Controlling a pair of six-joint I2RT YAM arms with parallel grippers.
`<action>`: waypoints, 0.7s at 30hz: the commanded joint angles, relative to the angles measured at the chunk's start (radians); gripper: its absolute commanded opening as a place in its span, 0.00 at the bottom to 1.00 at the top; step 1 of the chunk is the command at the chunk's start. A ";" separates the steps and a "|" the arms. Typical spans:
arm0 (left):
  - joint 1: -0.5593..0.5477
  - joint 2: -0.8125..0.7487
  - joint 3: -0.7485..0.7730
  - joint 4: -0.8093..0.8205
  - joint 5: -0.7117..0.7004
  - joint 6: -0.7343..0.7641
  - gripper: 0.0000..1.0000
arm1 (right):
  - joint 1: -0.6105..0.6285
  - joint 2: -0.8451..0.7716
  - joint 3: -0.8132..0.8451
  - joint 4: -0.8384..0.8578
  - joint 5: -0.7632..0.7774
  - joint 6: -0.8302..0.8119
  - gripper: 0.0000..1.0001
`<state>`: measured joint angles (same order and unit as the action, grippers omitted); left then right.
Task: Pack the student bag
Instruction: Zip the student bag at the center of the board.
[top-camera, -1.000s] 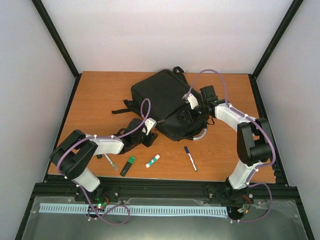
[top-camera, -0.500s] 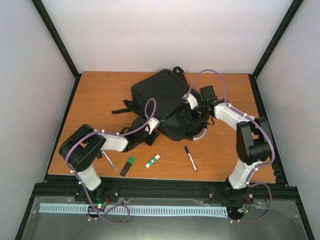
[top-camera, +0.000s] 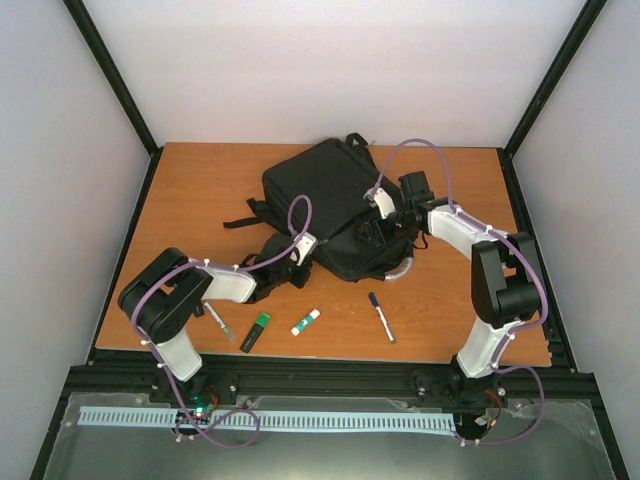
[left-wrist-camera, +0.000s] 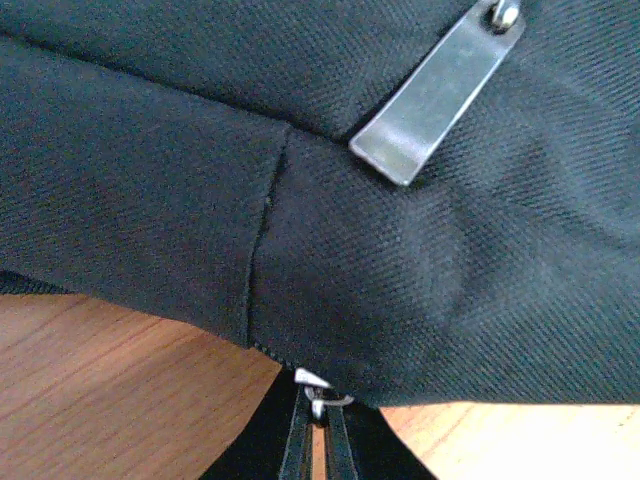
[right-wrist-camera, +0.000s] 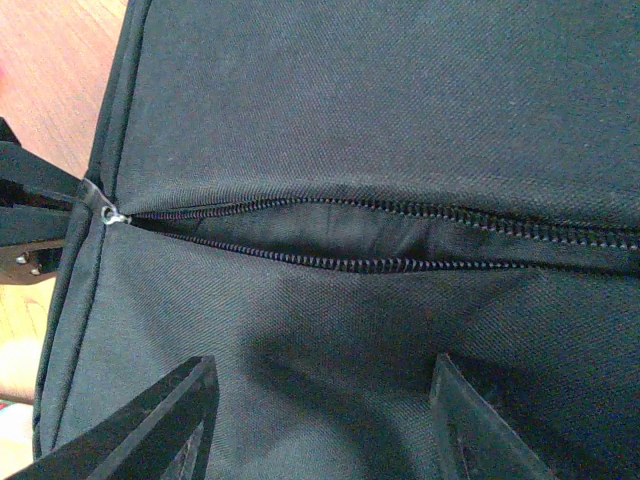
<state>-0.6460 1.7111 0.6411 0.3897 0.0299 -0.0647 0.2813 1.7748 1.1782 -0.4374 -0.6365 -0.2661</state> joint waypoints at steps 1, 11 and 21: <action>0.006 -0.055 -0.023 0.050 -0.012 -0.027 0.01 | 0.002 0.038 0.010 -0.024 0.008 -0.007 0.59; -0.003 -0.046 0.006 -0.082 0.102 -0.080 0.01 | 0.002 0.068 0.015 -0.026 0.027 -0.004 0.58; -0.118 0.019 0.108 -0.200 0.077 -0.014 0.01 | 0.002 0.125 0.018 -0.023 0.033 0.024 0.55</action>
<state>-0.7025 1.7000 0.6903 0.2592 0.0956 -0.1184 0.2783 1.8351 1.2022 -0.4366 -0.6403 -0.2642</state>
